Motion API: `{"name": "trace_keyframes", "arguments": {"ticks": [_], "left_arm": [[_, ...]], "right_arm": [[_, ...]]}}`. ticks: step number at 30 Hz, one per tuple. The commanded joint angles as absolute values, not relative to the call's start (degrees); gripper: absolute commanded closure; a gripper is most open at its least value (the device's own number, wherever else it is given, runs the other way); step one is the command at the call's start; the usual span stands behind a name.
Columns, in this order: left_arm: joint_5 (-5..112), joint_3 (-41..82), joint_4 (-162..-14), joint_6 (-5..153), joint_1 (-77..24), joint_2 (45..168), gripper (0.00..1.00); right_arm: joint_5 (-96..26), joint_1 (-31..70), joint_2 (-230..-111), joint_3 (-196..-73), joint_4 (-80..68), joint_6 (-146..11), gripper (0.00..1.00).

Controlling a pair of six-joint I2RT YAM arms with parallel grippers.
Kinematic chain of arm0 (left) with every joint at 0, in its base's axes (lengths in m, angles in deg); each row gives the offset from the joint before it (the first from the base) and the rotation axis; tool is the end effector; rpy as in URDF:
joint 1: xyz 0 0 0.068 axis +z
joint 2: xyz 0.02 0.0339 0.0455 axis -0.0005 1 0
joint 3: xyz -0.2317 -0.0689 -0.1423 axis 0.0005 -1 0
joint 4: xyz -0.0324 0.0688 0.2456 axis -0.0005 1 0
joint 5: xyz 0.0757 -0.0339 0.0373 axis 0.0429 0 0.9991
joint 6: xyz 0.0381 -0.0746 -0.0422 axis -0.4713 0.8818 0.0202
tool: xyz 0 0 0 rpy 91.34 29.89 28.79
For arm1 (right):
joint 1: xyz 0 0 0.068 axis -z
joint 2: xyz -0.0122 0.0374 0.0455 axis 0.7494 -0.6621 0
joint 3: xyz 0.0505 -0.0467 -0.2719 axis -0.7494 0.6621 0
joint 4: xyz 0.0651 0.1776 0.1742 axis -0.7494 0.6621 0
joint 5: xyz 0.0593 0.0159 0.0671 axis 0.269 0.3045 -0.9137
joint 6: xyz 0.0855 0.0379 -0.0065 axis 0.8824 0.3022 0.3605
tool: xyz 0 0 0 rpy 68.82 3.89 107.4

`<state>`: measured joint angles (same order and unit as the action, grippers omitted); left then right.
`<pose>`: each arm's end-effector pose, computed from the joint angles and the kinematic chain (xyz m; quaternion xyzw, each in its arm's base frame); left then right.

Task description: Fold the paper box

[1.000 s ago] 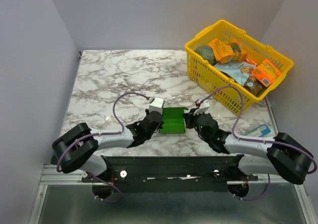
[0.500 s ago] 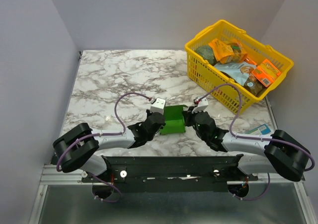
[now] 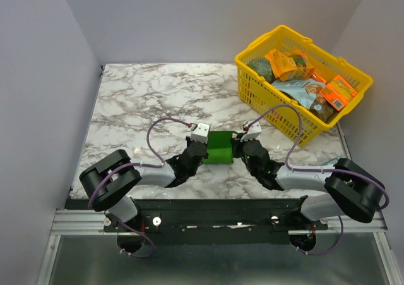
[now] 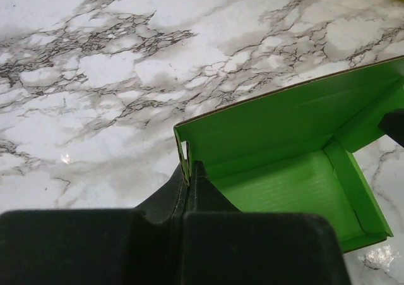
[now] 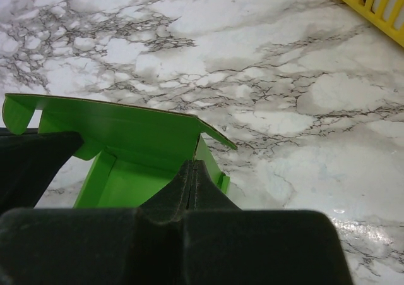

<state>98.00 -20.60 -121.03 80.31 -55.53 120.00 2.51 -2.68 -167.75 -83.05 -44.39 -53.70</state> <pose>0.2254 -0.2401 0.1627 0.0891 0.8022 -0.1123 0.5796 0.2176 0.2034 0.1788 -0.0550 0.7866 0.1716 0.5905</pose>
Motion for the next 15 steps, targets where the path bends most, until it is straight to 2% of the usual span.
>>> {"name": "trace_keyframes", "arguments": {"ticks": [1, 15], "left_arm": [[91.94, -22.13, -132.17, 84.50, -57.07, 122.16, 1.00], [91.94, -25.47, -133.14, 91.09, -58.91, 123.75, 1.00]], "right_arm": [[-3.91, -4.72, -168.33, -83.10, -50.36, -50.42, 0.99], [-6.11, -4.90, -167.54, -83.71, -40.96, -45.68, 0.99]]}}
